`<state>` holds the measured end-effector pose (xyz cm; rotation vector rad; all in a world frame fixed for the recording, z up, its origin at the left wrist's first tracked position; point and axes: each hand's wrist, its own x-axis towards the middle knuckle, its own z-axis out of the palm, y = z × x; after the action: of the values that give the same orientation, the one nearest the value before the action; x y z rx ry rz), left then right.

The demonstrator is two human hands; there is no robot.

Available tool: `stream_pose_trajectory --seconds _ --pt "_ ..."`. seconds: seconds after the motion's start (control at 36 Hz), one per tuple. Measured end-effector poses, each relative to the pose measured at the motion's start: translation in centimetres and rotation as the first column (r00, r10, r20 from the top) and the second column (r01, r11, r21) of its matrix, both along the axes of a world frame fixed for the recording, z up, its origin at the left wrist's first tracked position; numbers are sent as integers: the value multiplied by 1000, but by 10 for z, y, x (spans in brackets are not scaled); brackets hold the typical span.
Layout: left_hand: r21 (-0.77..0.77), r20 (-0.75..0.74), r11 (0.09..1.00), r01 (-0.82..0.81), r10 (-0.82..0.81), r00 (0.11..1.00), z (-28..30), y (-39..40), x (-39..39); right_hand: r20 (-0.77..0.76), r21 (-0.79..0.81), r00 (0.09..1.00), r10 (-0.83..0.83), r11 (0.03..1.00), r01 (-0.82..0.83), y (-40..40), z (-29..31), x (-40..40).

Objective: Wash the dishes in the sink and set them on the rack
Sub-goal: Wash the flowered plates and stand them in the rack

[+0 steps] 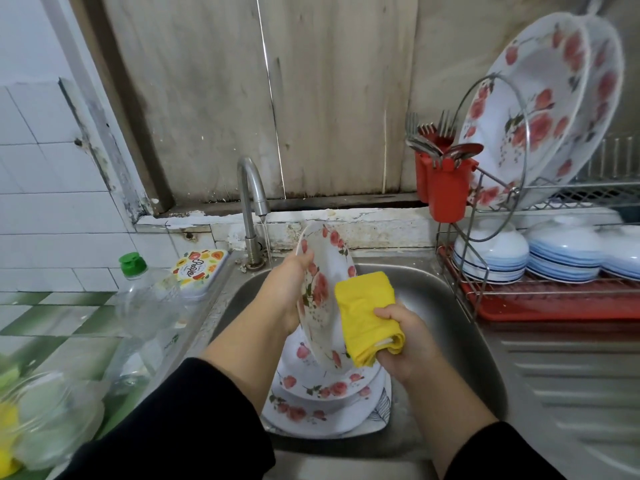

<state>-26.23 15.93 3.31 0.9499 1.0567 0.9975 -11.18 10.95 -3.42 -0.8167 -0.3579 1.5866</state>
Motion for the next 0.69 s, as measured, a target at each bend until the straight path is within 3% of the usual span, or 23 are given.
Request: stream_pose_trajectory --seconds 0.06,0.08,0.11,0.14,0.17,0.19,0.22,0.25,0.33,0.44,0.5,0.58,0.64,0.69 --pt "-19 52 1000 1 0 999 3 -6 -2 142 76 990 10 997 -21 3 15 -5" --pt "-27 67 1000 9 -7 998 4 -10 -3 296 100 954 42 992 -74 3 23 -9" --pt "-40 84 999 17 -13 996 4 -12 -4 535 104 839 97 978 -179 2 32 -13" --pt "-50 107 998 23 -18 994 3 -14 -5 801 55 581 147 947 -315 0 39 -18" --pt "-55 135 998 30 -23 991 2 -17 -5 961 -35 237 141 914 -404 0 40 -23" --pt "-55 163 998 33 -24 986 3 -20 -6 996 -82 -52 66 893 -442 0 40 -25" --pt "-55 204 998 43 -31 978 2 -23 -8 980 -93 -201 -1 884 -458 -1 41 -28" --pt "-47 245 997 57 -44 969 3 -26 -9 965 -82 -259 -46 885 -459 -2 43 -31" --pt "6 295 995 104 -101 950 9 -39 -9 937 -23 -335 -94 944 -328 3 48 -34" --pt "47 257 995 90 -99 961 18 -48 -7 968 34 -239 -76 984 -177 8 66 -47" --pt "62 239 996 58 -71 969 22 -50 -9 973 134 -151 -172 964 -230 3 72 -54" --pt "54 266 998 -20 4 964 30 -54 -15 948 308 68 -311 842 -443 -17 77 -53" --pt "57 309 994 -88 66 949 34 -59 -18 958 274 92 -273 765 -583 -35 81 -42" --pt "74 329 987 -143 112 938 37 -67 -18 972 188 13 -235 741 -645 -45 79 -19"
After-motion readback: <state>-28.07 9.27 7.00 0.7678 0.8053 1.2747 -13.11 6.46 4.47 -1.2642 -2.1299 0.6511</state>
